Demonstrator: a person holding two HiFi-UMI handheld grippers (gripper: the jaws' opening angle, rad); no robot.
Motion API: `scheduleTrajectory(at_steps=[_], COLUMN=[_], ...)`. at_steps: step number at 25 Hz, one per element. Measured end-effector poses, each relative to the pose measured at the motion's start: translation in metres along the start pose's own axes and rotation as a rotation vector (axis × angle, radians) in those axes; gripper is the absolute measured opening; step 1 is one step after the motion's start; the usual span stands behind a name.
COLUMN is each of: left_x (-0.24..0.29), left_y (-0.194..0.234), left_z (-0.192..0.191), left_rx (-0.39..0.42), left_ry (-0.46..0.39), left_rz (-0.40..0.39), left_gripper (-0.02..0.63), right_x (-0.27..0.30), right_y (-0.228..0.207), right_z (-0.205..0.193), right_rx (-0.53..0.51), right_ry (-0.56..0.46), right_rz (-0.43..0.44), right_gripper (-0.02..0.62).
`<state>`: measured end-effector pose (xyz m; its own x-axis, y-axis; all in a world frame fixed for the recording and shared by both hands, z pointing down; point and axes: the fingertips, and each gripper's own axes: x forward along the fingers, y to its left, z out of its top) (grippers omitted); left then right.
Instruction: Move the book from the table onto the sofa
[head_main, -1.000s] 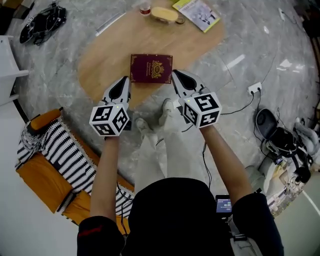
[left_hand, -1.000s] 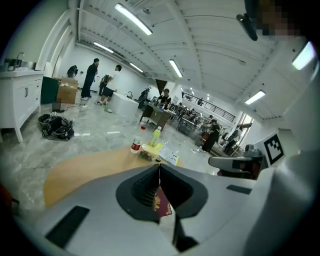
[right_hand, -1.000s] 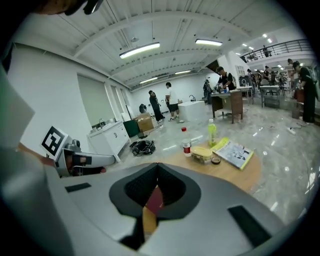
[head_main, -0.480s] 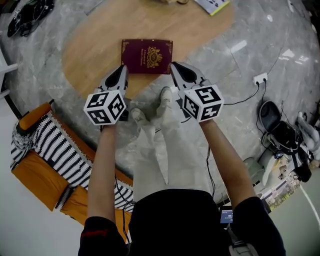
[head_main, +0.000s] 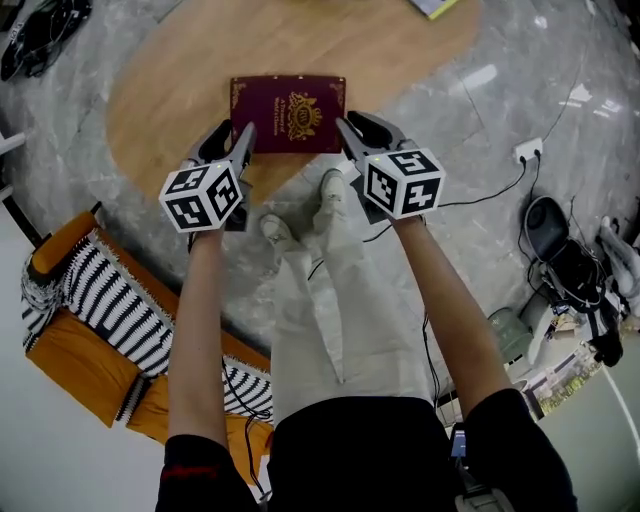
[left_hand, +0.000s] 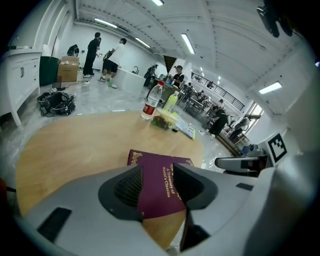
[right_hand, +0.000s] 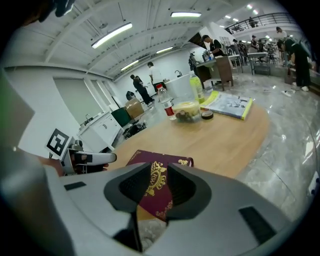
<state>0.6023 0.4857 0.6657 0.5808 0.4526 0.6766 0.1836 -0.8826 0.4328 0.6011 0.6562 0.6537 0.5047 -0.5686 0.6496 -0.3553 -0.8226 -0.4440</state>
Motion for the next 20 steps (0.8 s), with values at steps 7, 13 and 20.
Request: scheduleTrajectory(at_steps=[7,13,20], left_x=[0.031,0.054,0.066], left_y=[0.031,0.042,0.047], left_z=[-0.021,-0.035,-0.040], left_rx=[-0.038,-0.057,-0.034], left_ry=[0.058,0.121,0.164], left_rz=[0.015,0.000,-0.018], left_gripper=[0.301,0.331,0.347], right_x=[0.034,0.058,0.075], right_y=[-0.027,-0.039,-0.046], right_z=[-0.027,-0.046,-0.061], right_rx=[0.080,0.118,0.204], right_ry=[0.078,0.122,0.138], right_rz=[-0.009,-0.007,-0.005], right_gripper=[0.226,0.292,0.342])
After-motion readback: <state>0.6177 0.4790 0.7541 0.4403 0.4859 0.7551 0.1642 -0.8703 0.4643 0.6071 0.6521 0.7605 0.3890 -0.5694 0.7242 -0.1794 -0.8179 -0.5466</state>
